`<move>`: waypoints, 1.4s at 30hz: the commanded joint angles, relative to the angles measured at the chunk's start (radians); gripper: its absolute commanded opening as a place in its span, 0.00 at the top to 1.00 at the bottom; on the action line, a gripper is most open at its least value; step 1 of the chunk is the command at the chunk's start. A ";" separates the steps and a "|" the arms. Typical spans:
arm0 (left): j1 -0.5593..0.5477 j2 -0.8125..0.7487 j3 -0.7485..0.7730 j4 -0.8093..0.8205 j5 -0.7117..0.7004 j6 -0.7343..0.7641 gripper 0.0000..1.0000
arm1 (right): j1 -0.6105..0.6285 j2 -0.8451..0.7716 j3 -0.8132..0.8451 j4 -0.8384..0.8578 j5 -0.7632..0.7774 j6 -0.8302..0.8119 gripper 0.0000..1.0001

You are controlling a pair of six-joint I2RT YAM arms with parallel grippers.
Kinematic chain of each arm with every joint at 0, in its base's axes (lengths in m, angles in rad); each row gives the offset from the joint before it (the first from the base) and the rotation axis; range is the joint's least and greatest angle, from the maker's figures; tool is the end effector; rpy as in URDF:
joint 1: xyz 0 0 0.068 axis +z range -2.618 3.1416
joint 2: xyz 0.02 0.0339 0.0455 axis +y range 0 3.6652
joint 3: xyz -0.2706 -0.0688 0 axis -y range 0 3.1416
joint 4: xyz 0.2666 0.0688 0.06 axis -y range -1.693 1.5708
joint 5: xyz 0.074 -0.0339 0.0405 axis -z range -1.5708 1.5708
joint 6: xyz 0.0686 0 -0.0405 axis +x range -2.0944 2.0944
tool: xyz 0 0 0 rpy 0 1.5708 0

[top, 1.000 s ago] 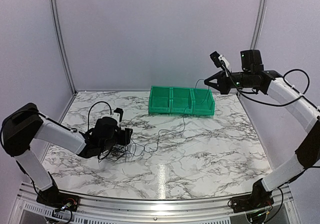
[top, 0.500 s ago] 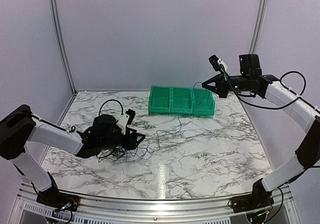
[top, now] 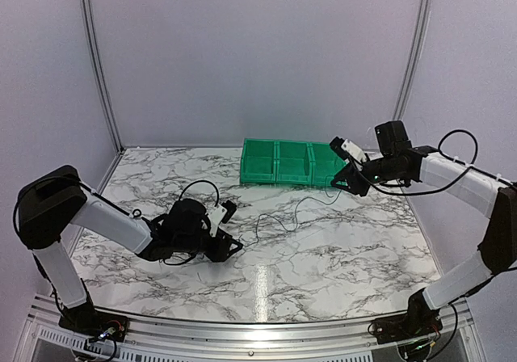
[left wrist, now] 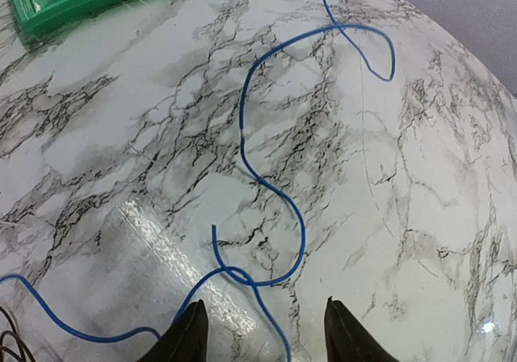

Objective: Untangle the cables

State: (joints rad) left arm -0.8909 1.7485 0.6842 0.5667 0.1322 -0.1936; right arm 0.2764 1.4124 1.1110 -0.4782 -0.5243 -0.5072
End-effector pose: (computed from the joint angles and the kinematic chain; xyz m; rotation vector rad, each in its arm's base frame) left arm 0.2284 -0.2968 0.1080 0.8185 2.0027 -0.7862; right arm 0.3221 0.1271 0.2651 -1.0958 1.9898 0.4932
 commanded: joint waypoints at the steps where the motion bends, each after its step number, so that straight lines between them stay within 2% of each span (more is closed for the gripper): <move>1: -0.003 0.056 0.017 -0.035 0.007 0.016 0.49 | 0.077 0.023 -0.025 -0.023 0.176 -0.112 0.57; 3: -0.003 0.064 0.018 -0.034 0.001 0.013 0.50 | 0.166 0.027 -0.042 -0.007 0.244 -0.142 0.50; 6: -0.003 0.070 0.020 -0.034 -0.003 0.011 0.51 | 0.284 0.067 -0.047 0.016 0.300 -0.177 0.46; 9: -0.003 0.082 0.024 -0.034 -0.009 0.009 0.51 | 0.348 0.159 0.004 0.003 0.302 -0.171 0.45; 15: -0.003 0.095 0.022 -0.024 -0.014 -0.011 0.53 | 0.384 0.331 0.112 -0.008 0.293 -0.123 0.38; 24: -0.003 0.107 0.015 -0.002 -0.010 -0.028 0.53 | 0.384 0.426 0.159 0.069 0.319 -0.051 0.35; 26: -0.002 0.109 0.015 0.002 -0.010 -0.030 0.53 | 0.383 0.446 0.160 0.102 0.322 -0.038 0.40; 27: -0.002 0.109 0.015 0.002 -0.011 -0.029 0.53 | 0.384 0.462 0.167 0.111 0.326 -0.032 0.50; 30: -0.003 0.105 0.009 0.007 -0.023 -0.029 0.54 | 0.384 0.491 0.210 0.083 0.313 -0.015 0.97; 31: -0.003 0.103 0.007 0.007 -0.034 -0.028 0.55 | 0.383 0.486 0.221 0.071 0.312 -0.018 1.00; 36: -0.001 0.101 -0.024 0.007 -0.105 -0.015 0.59 | 0.329 0.349 0.280 0.038 0.349 -0.018 1.00; 40: -0.001 0.119 -0.038 0.008 -0.113 -0.004 0.67 | 0.213 0.247 0.431 -0.034 0.240 0.022 1.00; 42: -0.001 0.133 -0.038 0.008 -0.114 -0.004 0.69 | 0.189 0.230 0.496 -0.066 0.234 0.021 1.00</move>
State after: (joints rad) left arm -0.8913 1.8324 0.6724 0.6132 0.0498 -0.2100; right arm 0.5442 1.7432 1.4487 -0.4953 -0.2386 -0.5220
